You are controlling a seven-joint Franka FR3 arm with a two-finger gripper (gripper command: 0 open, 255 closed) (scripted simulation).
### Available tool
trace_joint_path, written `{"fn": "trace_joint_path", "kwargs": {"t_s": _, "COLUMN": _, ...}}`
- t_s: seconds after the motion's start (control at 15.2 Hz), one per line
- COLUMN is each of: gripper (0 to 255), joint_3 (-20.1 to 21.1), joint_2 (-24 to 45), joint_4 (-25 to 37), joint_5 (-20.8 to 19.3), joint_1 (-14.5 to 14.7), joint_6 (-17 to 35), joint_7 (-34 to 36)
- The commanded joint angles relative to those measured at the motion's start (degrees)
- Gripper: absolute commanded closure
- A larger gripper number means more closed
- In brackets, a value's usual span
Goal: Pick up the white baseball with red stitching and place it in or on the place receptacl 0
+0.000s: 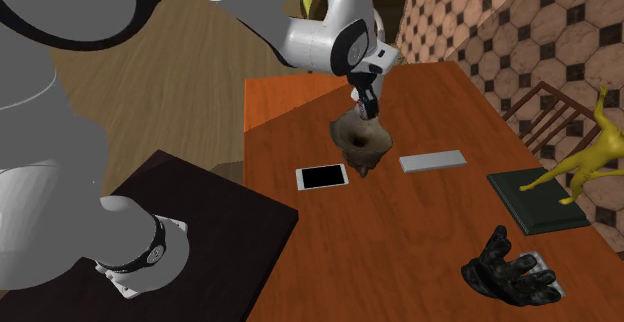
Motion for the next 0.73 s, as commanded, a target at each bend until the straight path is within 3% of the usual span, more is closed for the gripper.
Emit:
{"fn": "trace_joint_path", "kwargs": {"t_s": 0.0, "gripper": 255, "joint_3": 0.7, "joint_2": -1.3, "joint_4": -0.1, "joint_5": 1.2, "joint_1": -0.5, "joint_6": -1.0, "joint_7": -1.0}}
{"fn": "trace_joint_path", "kwargs": {"t_s": 0.53, "gripper": 255, "joint_3": 2.7, "joint_2": -5.2, "joint_4": 0.9, "joint_5": 5.5, "joint_1": -2.0, "joint_6": -5.5, "joint_7": -4.5}}
{"fn": "trace_joint_path", "kwargs": {"t_s": 0.66, "gripper": 255, "joint_3": 3.1, "joint_2": -9.1, "joint_4": -3.6, "joint_5": 8.2, "joint_1": -4.2, "joint_6": -4.1, "joint_7": -7.7}}
